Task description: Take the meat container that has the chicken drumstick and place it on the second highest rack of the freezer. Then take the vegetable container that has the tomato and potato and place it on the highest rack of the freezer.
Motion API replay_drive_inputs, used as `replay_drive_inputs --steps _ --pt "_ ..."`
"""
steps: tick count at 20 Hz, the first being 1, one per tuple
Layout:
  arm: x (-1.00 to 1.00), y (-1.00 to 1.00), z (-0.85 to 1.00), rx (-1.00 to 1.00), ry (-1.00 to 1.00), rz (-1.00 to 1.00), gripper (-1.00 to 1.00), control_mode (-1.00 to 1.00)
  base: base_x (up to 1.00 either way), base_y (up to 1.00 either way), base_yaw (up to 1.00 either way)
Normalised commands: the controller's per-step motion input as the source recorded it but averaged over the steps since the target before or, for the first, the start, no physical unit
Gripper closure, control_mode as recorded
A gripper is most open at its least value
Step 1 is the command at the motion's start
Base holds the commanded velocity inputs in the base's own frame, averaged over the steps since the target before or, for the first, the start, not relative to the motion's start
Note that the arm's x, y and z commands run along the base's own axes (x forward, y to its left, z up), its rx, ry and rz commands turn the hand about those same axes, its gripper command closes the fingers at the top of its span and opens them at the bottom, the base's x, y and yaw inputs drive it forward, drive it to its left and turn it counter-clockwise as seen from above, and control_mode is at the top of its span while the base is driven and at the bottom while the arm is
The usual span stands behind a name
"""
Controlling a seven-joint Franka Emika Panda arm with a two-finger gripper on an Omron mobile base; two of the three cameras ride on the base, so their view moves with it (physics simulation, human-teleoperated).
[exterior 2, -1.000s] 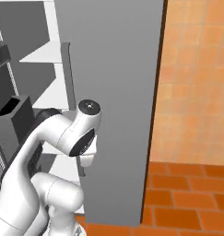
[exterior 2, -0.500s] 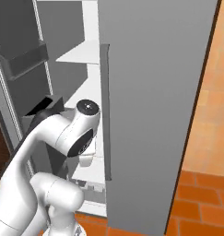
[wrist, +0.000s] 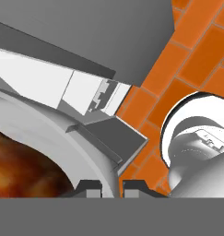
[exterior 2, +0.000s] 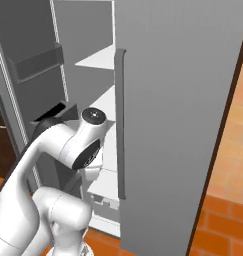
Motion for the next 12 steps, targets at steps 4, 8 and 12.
replay_drive_inputs --steps 4,8,12 --pt "0.00 0.00 0.00 0.00 0.00 0.00 1.00 1.00 0.40 -0.15 0.12" --pt "0.00 0.00 0.00 0.00 0.00 0.00 1.00 1.00 0.53 0.02 0.05" --pt "0.00 0.00 0.00 0.00 0.00 0.00 1.00 1.00 0.19 0.00 0.03"
